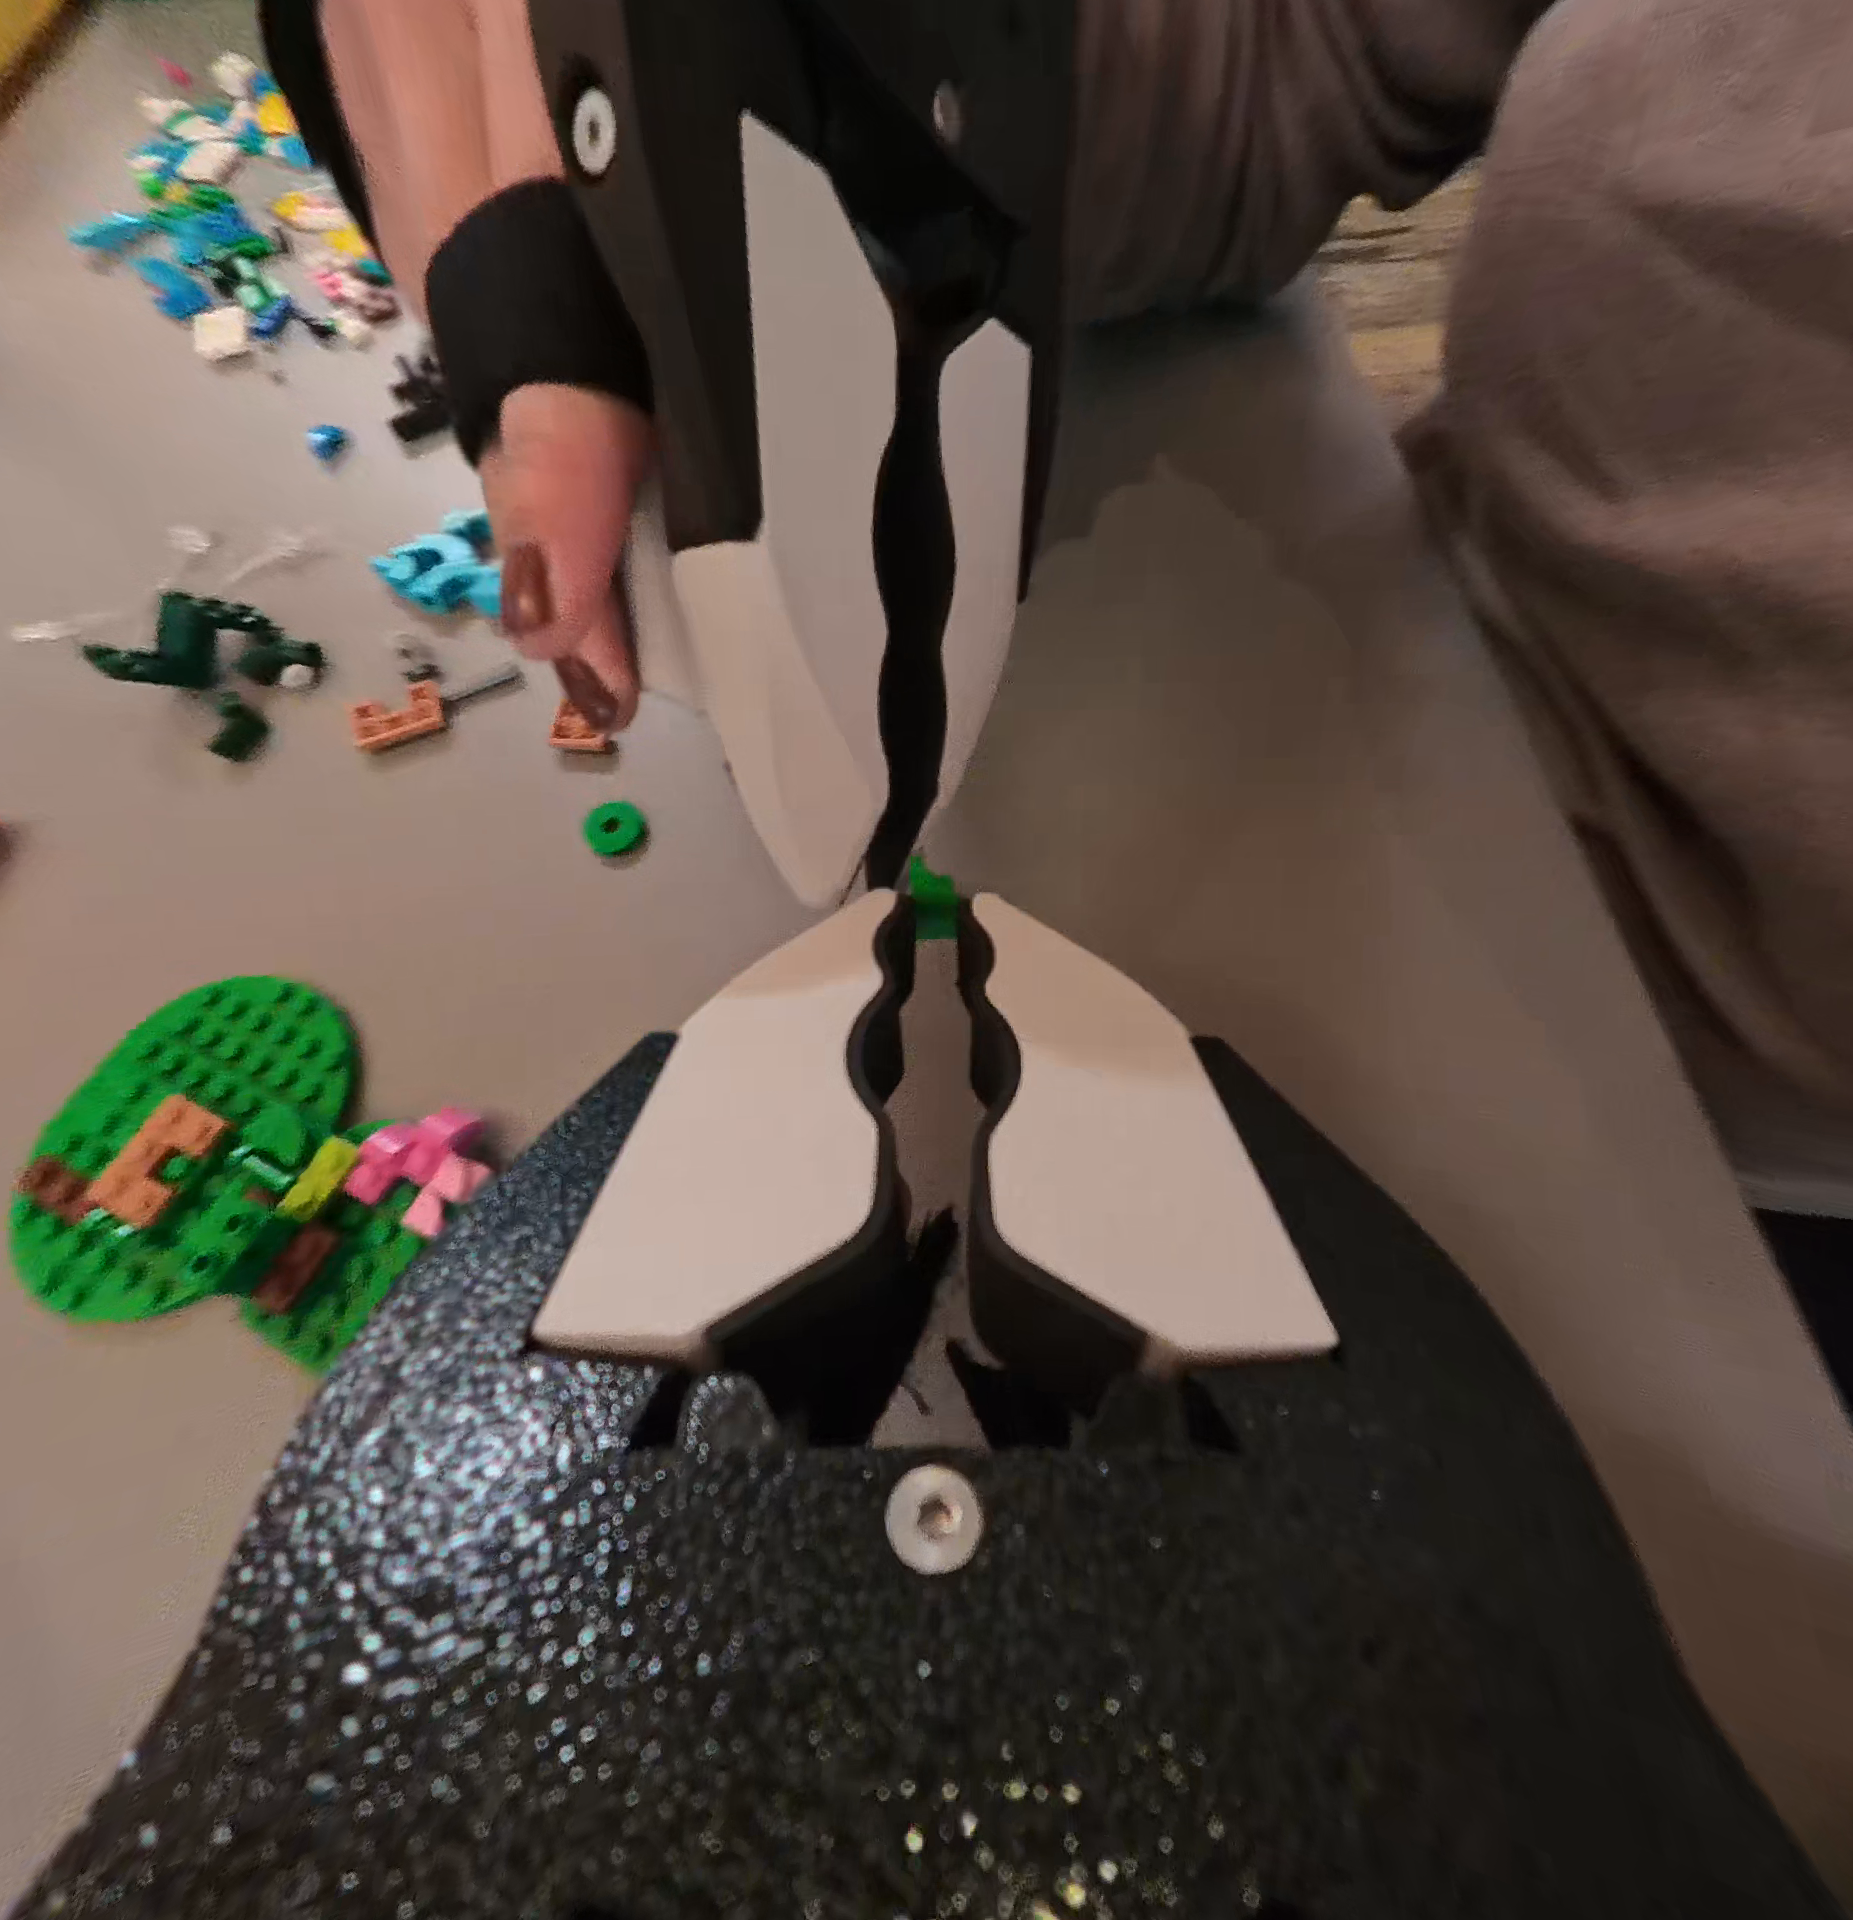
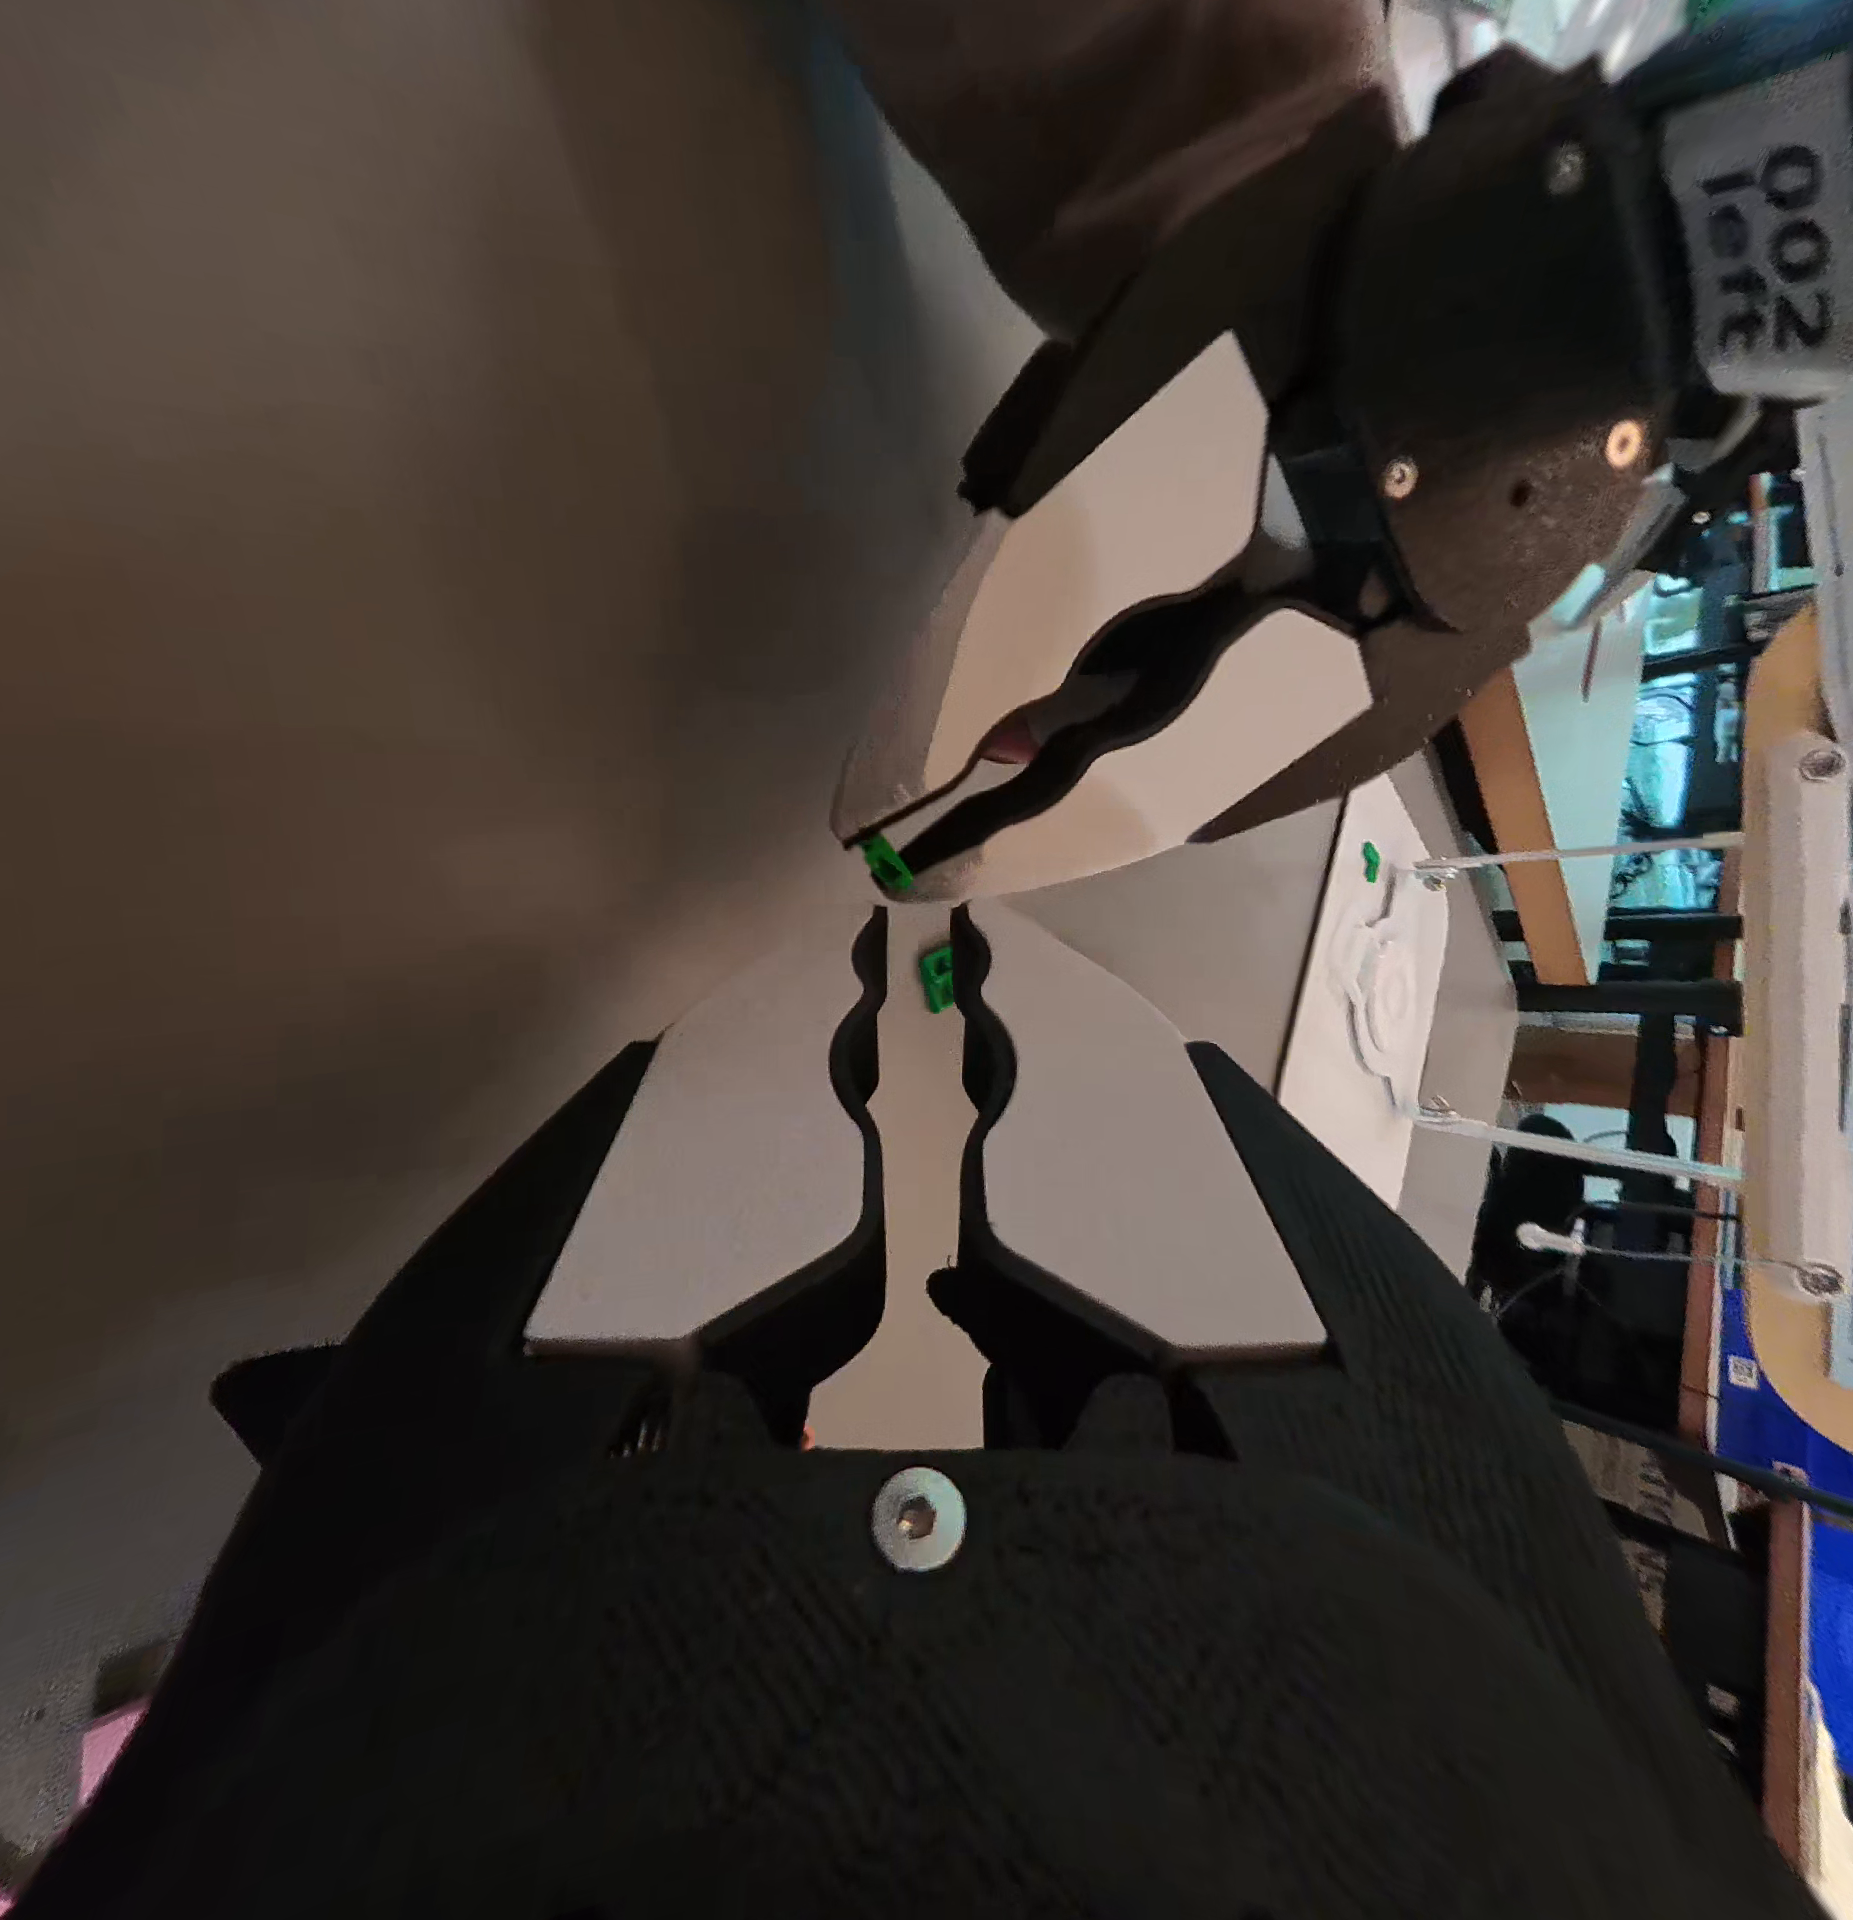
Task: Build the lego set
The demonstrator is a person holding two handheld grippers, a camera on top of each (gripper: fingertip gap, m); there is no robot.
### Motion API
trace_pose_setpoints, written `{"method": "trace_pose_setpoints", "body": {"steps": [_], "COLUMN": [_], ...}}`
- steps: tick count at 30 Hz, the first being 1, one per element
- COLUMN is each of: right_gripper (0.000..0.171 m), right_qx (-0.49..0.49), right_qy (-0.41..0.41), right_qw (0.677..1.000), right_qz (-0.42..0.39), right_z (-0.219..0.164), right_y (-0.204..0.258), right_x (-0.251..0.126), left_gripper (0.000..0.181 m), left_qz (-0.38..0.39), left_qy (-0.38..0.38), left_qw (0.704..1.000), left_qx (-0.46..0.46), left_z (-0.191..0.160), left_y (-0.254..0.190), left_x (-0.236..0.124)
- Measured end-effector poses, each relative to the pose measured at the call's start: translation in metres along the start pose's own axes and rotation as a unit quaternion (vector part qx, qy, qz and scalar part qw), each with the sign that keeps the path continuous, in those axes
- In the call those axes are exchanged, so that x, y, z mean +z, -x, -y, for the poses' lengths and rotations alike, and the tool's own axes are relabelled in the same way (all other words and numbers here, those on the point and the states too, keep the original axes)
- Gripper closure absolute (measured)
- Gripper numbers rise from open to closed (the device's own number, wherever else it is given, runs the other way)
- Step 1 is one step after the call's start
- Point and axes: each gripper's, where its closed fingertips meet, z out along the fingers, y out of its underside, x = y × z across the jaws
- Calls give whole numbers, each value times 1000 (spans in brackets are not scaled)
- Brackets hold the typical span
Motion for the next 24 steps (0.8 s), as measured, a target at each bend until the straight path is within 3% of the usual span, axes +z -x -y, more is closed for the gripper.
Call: {"method": "trace_pose_setpoints", "body": {"steps": [9,24], "right_gripper": [163,159], "right_qx": [28,12], "right_qy": [-40,-43], "right_qw": [997,995], "right_qz": [56,90], "right_z": [15,27], "right_y": [15,30], "right_x": [-2,2], "left_gripper": [174,174], "left_qz": [-61,-97], "left_qy": [21,26], "left_qw": [998,994], "left_qx": [-20,-41], "left_z": [-8,-11], "left_y": [-17,-26], "left_x": [6,9]}}
